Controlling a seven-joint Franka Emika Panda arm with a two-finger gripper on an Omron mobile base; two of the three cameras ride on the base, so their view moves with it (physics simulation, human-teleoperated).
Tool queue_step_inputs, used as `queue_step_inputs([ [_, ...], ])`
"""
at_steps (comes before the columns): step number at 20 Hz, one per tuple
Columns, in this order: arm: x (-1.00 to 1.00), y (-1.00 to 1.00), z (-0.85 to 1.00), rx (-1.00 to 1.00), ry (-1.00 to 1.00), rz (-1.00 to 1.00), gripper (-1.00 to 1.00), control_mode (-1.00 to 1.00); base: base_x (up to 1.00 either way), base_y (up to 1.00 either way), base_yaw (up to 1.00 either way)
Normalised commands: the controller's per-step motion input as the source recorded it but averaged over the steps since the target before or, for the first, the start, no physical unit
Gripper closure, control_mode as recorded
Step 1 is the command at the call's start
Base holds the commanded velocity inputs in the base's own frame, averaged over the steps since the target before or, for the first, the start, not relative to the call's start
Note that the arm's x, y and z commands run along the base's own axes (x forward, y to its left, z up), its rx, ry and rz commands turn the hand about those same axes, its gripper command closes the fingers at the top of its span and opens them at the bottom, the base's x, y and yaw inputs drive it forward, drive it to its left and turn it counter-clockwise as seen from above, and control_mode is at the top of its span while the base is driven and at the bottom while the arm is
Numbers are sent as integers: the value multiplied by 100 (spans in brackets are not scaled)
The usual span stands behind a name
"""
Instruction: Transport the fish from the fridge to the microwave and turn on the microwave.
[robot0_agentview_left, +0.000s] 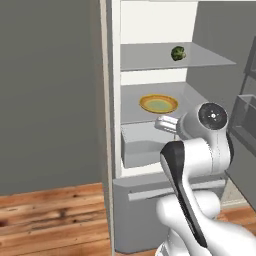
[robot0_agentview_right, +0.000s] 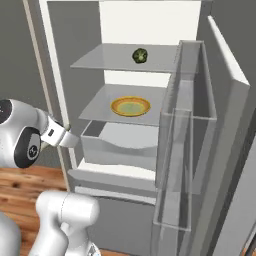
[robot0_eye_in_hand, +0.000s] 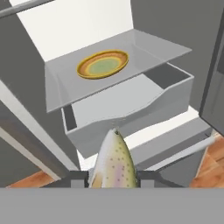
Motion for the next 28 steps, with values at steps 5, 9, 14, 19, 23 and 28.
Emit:
queue_step_inputs([
  [5, 0, 0, 0, 0, 0, 0, 100, 100, -59, 46, -29],
  [9, 0, 0, 0, 0, 0, 0, 100, 100, -62, 36, -44],
  [14, 0, 0, 0, 0, 0, 0, 100, 100, -64, 32, -47],
  [19, 0, 0, 0, 0, 0, 0, 100, 100, -63, 30, -49],
  [23, 0, 0, 0, 0, 0, 0, 100, 100, -63, 28, -52],
  [28, 0, 0, 0, 0, 0, 0, 100, 100, -51, 19, -55],
])
